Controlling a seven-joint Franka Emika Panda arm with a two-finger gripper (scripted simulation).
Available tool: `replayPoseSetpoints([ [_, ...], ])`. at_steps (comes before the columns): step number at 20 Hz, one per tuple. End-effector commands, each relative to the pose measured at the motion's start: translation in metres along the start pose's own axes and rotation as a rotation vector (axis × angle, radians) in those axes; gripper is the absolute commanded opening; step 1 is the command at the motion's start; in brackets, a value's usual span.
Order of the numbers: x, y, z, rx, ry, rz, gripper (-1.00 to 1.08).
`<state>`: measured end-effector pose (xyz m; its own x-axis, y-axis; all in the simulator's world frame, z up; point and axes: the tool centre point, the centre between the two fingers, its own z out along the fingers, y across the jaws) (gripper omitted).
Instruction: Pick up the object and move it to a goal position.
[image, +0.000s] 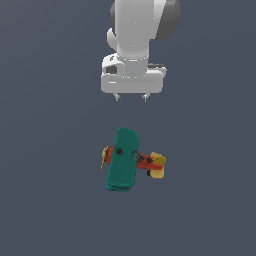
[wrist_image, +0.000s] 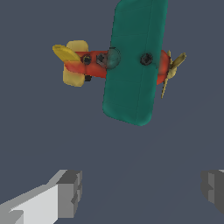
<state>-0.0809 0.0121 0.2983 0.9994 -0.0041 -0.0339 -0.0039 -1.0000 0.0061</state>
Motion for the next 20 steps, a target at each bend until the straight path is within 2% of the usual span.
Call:
replayPoseSetpoints([
  [1,0.0,0.0,0.0,0.0,0.0,0.0,0.28],
  [11,0.002,0.001,0.018,0.02,-0.019,-0.007,0.28],
  [20,0.003,0.005,0.064,0.082,-0.065,-0.021,0.28],
])
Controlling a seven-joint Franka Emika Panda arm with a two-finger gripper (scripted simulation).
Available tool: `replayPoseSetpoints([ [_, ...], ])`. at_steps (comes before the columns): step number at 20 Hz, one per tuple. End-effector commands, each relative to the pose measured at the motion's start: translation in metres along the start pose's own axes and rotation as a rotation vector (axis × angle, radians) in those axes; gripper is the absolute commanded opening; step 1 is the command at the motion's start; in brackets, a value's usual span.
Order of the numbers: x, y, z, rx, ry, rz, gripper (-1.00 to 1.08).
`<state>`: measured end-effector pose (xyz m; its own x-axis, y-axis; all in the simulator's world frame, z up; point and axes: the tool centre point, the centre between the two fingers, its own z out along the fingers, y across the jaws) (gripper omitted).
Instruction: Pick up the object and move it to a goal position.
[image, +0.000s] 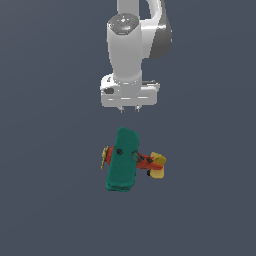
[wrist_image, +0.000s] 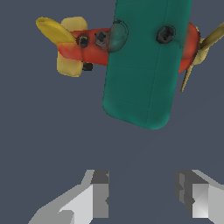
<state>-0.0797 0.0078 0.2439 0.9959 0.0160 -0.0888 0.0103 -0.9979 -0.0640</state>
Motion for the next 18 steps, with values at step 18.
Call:
replayPoseSetpoints([
  [18,-0.003,0.012,0.108,0.204,-0.08,-0.009,0.28],
])
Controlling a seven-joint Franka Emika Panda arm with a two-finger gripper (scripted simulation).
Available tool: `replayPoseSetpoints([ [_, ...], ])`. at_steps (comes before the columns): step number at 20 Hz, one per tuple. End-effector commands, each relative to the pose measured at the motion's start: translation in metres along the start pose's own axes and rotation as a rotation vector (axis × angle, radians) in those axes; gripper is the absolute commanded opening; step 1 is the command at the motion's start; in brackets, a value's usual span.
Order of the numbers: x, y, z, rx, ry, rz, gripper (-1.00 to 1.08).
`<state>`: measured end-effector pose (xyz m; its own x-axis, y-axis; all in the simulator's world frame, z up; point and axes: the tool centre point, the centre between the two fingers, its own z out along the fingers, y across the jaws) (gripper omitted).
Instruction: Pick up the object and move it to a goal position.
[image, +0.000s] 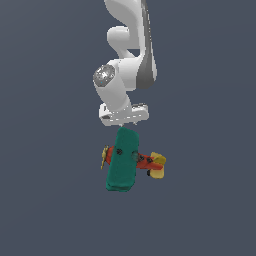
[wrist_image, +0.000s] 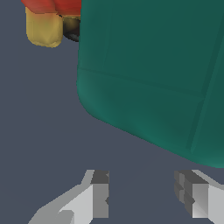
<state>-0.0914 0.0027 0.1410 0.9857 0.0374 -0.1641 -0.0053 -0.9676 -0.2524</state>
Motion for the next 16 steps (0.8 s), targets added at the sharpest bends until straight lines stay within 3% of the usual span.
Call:
replayPoseSetpoints([
  [1,0.0,0.002,0.008,0.02,-0.003,0.0,0.28],
  [16,-0.001,0.005,0.024,0.091,-0.007,0.005,0.28],
])
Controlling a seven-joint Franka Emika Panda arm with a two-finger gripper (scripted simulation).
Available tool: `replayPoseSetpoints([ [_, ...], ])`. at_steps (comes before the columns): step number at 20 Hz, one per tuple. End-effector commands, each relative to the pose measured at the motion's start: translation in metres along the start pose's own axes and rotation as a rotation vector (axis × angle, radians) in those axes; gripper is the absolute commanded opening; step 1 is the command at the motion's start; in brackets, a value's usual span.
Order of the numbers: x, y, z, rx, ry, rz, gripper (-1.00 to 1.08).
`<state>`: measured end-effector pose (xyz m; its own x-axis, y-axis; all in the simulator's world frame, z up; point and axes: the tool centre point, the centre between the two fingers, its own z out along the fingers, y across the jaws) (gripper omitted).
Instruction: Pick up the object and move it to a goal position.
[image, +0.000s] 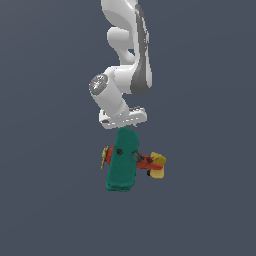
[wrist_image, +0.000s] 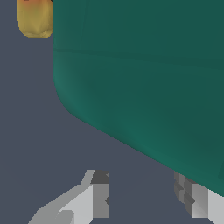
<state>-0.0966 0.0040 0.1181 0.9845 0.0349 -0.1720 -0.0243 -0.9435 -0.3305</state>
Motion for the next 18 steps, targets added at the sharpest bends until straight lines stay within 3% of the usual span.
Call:
replayPoseSetpoints([
  [1,0.0,0.0,0.001,0.01,0.0,0.001,0.28],
  [10,-0.004,0.0,0.005,0.051,-0.009,0.014,0.28],
  [18,-0.011,0.0,0.01,0.127,-0.021,0.038,0.28],
])
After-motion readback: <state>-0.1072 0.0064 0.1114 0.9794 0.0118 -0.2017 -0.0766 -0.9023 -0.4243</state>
